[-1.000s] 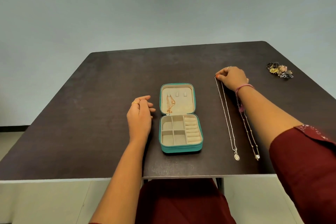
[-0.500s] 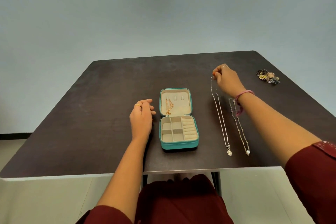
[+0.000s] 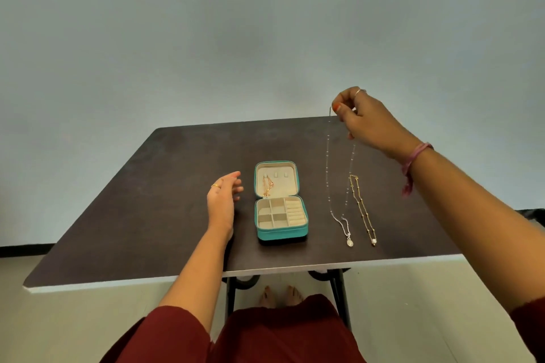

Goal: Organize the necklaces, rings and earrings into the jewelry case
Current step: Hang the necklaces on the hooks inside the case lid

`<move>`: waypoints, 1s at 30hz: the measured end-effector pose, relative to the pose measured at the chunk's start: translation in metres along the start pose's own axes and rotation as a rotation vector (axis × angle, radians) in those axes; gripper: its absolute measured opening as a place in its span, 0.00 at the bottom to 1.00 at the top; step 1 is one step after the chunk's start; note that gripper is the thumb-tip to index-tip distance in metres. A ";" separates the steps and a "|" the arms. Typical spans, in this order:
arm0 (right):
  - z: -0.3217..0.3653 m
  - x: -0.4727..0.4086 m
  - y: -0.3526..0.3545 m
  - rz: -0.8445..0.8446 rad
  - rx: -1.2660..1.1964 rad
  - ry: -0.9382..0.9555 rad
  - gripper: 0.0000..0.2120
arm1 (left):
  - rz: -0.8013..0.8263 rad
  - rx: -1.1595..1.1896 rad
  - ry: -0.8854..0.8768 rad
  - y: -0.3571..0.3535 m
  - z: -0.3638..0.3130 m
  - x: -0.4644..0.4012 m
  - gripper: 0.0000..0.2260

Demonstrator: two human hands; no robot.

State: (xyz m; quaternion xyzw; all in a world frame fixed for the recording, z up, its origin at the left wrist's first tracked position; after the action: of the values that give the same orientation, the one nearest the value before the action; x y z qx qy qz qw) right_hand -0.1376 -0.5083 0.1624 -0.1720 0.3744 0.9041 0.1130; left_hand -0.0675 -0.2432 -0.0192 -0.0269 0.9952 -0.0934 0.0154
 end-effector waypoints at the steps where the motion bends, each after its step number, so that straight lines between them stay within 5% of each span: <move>1: 0.008 0.004 0.005 -0.009 0.002 0.015 0.07 | 0.013 -0.014 -0.007 -0.004 -0.004 0.002 0.07; 6: 0.034 0.020 0.020 -0.038 0.003 0.068 0.04 | 0.117 0.066 -0.117 -0.042 -0.055 0.017 0.06; 11: 0.056 0.030 0.027 -0.049 -0.028 0.099 0.04 | 0.410 0.131 -0.225 -0.100 -0.121 0.045 0.11; 16: 0.075 0.035 0.037 -0.084 -0.067 0.130 0.04 | 0.734 0.006 -0.148 -0.146 -0.155 0.083 0.19; 19: 0.083 0.038 0.045 -0.103 -0.113 0.142 0.04 | 0.855 0.120 -0.082 -0.155 -0.163 0.099 0.19; 30: 0.088 0.057 0.041 -0.089 -0.222 0.158 0.09 | 0.768 0.310 -0.178 -0.142 -0.196 0.105 0.13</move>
State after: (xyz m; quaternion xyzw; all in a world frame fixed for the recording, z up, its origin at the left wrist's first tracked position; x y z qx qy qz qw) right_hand -0.2230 -0.4698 0.2244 -0.2705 0.2718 0.9177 0.1035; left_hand -0.1721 -0.3521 0.1970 0.3405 0.9019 -0.2267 0.1388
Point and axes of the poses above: each hand's wrist, its own x-axis away from the middle knuckle, its own y-axis out of the back of the hand, z = x × y, the point moved 8 cm from there along -x, towards the middle knuckle, and after that the axes turned 5 degrees about z, right-handed, at the moved point
